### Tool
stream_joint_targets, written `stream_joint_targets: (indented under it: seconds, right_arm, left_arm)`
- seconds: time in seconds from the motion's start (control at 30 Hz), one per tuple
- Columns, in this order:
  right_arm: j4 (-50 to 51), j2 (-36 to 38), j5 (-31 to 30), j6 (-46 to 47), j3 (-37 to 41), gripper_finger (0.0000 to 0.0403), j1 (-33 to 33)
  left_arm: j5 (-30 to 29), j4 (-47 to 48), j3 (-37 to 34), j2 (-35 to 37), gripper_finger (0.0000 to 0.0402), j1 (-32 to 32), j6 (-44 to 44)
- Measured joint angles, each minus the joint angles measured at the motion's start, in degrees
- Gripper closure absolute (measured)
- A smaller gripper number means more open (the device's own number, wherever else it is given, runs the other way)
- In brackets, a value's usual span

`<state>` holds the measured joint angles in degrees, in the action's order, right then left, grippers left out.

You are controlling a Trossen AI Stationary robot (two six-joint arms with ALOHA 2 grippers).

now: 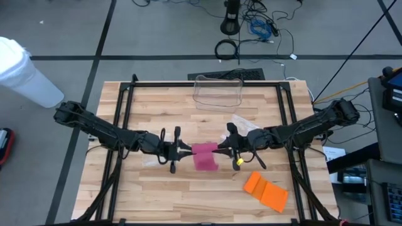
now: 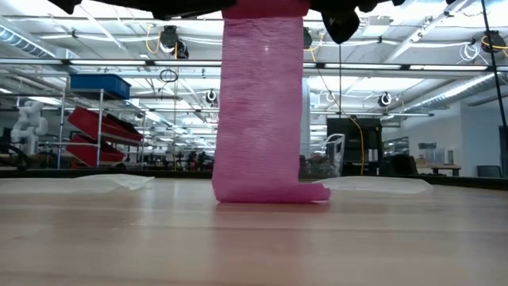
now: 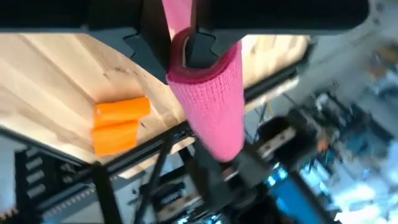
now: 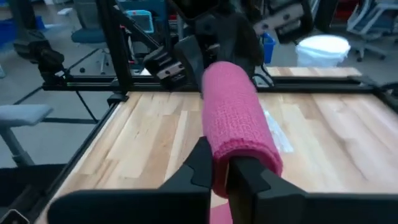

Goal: Roll bandage
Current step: Roll the pink bandage

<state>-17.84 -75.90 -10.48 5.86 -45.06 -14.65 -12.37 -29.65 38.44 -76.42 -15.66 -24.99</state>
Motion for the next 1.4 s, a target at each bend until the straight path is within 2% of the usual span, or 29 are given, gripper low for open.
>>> stream_joint_targets:
  seconds: [0.17,0.33,0.5,0.63,0.8,0.97,1.13,1.27,1.4]
  right_arm:
    - [0.5,0.0,-5.8,-4.9,-0.1,0.0391,-1.3]
    - [0.5,-0.1,-8.8,-12.0,-0.2,0.0397,-2.9]
    - [1.4,-0.2,-15.9,-20.1,-0.4,0.0397,-4.8]
    - [1.7,-0.2,-16.9,-25.1,-0.4,0.0397,-5.5]
    - [2.3,-0.2,-17.1,-29.7,-0.4,0.0397,-5.7]
    - [2.5,-0.2,-16.9,-32.1,-0.4,0.0397,-5.7]
    - [2.6,-0.2,-16.6,-30.6,-0.4,0.0387,-5.7]
    - [2.9,-0.2,-16.5,-24.0,-0.3,0.0354,-5.7]
    - [2.8,-0.2,-10.6,-18.1,-0.1,0.0326,-5.6]
  left_arm:
    - [1.3,-0.1,0.1,-0.1,0.0300,0.8,4.8]
    - [3.7,-0.8,0.3,0.3,0.0264,2.0,9.5]
    - [4.3,-1.4,0.4,0.8,0.0256,3.0,14.5]
    - [4.9,-2.2,0.5,0.9,0.0256,3.0,15.5]
    - [4.9,-2.3,0.5,0.9,0.0280,3.0,15.5]
    - [4.9,-2.3,0.5,0.9,0.0336,3.0,12.4]
    - [4.9,-2.2,0.5,0.9,0.0387,2.9,9.2]
    - [4.9,-1.6,0.5,1.0,0.0386,2.9,5.2]
    - [3.6,0.3,0.5,1.0,0.0380,2.6,-0.3]
